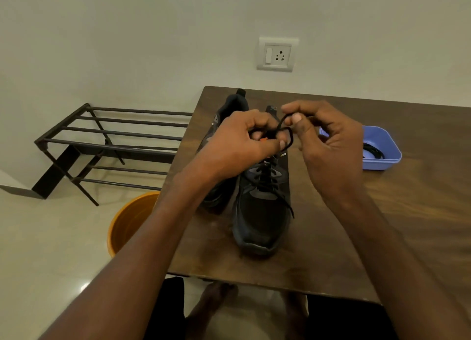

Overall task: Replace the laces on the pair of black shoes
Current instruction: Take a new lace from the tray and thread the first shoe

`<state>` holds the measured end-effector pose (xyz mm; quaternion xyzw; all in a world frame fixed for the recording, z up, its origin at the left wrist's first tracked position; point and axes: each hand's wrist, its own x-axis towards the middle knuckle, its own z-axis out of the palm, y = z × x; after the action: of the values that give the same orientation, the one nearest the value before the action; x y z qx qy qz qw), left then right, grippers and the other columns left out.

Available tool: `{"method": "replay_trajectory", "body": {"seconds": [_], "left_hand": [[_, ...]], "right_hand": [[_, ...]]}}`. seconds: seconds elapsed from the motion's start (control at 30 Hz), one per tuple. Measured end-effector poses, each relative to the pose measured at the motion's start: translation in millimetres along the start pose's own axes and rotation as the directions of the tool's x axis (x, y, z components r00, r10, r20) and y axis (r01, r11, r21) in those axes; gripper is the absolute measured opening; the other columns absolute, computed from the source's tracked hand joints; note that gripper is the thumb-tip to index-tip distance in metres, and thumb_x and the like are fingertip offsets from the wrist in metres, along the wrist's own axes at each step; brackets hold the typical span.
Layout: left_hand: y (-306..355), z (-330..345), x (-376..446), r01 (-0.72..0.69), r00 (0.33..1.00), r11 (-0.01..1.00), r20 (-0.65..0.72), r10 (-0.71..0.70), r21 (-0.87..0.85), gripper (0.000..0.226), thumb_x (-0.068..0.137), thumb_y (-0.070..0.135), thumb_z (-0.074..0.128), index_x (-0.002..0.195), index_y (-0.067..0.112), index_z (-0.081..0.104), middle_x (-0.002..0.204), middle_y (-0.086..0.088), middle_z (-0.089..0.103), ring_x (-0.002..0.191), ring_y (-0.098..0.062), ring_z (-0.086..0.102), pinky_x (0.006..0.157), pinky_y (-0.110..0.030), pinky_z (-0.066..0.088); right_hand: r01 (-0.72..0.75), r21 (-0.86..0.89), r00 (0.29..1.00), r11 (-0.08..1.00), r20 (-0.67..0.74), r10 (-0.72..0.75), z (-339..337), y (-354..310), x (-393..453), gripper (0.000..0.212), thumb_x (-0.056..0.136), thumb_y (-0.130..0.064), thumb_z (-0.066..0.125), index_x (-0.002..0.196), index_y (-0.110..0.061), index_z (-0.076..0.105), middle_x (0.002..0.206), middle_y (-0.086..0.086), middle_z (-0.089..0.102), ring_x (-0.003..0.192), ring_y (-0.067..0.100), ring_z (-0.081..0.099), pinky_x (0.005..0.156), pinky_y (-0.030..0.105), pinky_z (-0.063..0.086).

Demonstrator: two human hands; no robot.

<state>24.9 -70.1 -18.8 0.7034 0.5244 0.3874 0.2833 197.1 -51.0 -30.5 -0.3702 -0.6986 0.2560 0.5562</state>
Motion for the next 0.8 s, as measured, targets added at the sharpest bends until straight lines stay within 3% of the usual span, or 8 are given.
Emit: {"method": "replay_trajectory", "body": {"seconds": [0.1, 0.23, 0.4, 0.47, 0.53, 0.63, 0.7, 0.8], "left_hand": [[-12, 6, -1, -0.043, 0.991, 0.987, -0.119, 0.062, 0.153, 0.006, 0.092, 0.023, 0.076, 0.098, 0.021, 0.075, 0.075, 0.011, 0.064, 0.067, -0.003, 0.059, 0.065, -0.015, 0.045], [-18, 9, -2, -0.069, 0.955, 0.958, -0.261, 0.144, 0.278, 0.014, 0.095, 0.023, 0.072, 0.109, 0.026, 0.072, 0.067, 0.019, 0.057, 0.061, 0.002, 0.056, 0.060, -0.019, 0.045], [-20, 7, -5, -0.174, 0.969, 0.950, -0.126, 0.212, 0.258, 0.021, 0.095, 0.020, 0.073, 0.115, 0.025, 0.076, 0.081, 0.021, 0.067, 0.072, 0.002, 0.066, 0.063, -0.012, 0.049], [-18, 9, -4, -0.158, 0.974, 0.973, -0.132, 0.181, 0.169, 0.011, 0.095, 0.018, 0.073, 0.105, 0.018, 0.078, 0.076, 0.014, 0.069, 0.066, -0.005, 0.066, 0.059, -0.017, 0.050], [-14, 7, -1, 0.008, 0.990, 0.990, -0.142, -0.028, -0.139, 0.008, 0.096, 0.013, 0.068, 0.093, 0.005, 0.071, 0.061, 0.011, 0.061, 0.051, -0.004, 0.056, 0.052, -0.015, 0.043], [-7, -1, 2, 0.311, 0.942, 0.716, 0.100, -0.321, -0.625, 0.017, 0.099, 0.020, 0.062, 0.107, 0.006, 0.065, 0.051, 0.007, 0.038, 0.038, -0.006, 0.028, 0.037, -0.018, 0.020], [-10, -1, 2, 0.353, 0.927, 0.674, 0.143, -0.347, -0.649, 0.026, 0.099, 0.025, 0.065, 0.115, 0.005, 0.067, 0.052, 0.006, 0.034, 0.039, -0.007, 0.023, 0.036, -0.021, 0.016], [-13, 1, 2, 0.356, 0.923, 0.669, 0.133, -0.361, -0.653, 0.029, 0.098, 0.027, 0.067, 0.115, 0.003, 0.070, 0.052, 0.006, 0.036, 0.038, -0.006, 0.025, 0.034, -0.018, 0.020]], "right_hand": [[-0.151, 0.065, 0.989, 0.986, 0.016, 0.150, 7, 10, -2, 0.020, 0.102, -0.003, 0.057, 0.109, -0.012, 0.074, 0.102, 0.000, 0.075, 0.095, 0.013, 0.072, 0.079, 0.029, 0.059], [-0.399, 0.149, 0.917, 0.905, 0.045, 0.397, 14, 14, -3, 0.018, 0.104, -0.005, 0.055, 0.110, -0.008, 0.072, 0.090, 0.009, 0.072, 0.060, 0.014, 0.065, 0.049, 0.023, 0.050], [-0.489, 0.082, 0.872, 0.868, 0.062, 0.485, 15, 25, 0, 0.011, 0.101, -0.013, 0.065, 0.106, -0.013, 0.074, 0.078, 0.002, 0.073, 0.051, 0.000, 0.058, 0.045, 0.014, 0.042], [-0.489, 0.046, 0.872, 0.871, 0.042, 0.488, 16, 29, -2, 0.009, 0.100, -0.013, 0.066, 0.103, -0.016, 0.074, 0.081, -0.002, 0.073, 0.059, -0.002, 0.062, 0.051, 0.012, 0.045], [-0.382, -0.049, 0.924, 0.923, -0.035, 0.381, 14, 33, -2, 0.010, 0.099, -0.016, 0.066, 0.101, -0.023, 0.073, 0.094, -0.004, 0.073, 0.080, -0.002, 0.066, 0.066, 0.012, 0.050], [-0.158, -0.149, 0.987, 0.976, -0.037, 0.154, 7, 33, -2, 0.009, 0.098, -0.035, 0.065, 0.097, -0.027, 0.070, 0.102, -0.002, 0.067, 0.095, 0.005, 0.062, 0.080, 0.017, 0.048], [-0.124, -0.108, 0.988, 0.986, 0.083, 0.133, 5, 30, -3, 0.022, 0.095, -0.048, 0.066, 0.095, -0.026, 0.072, 0.099, -0.004, 0.067, 0.094, 0.010, 0.063, 0.078, 0.021, 0.049], [-0.119, -0.146, 0.979, 0.982, 0.150, 0.141, 8, 28, -4, 0.011, 0.092, -0.039, 0.073, 0.093, -0.028, 0.071, 0.095, -0.005, 0.068, 0.089, 0.013, 0.064, 0.073, 0.028, 0.053]]}}
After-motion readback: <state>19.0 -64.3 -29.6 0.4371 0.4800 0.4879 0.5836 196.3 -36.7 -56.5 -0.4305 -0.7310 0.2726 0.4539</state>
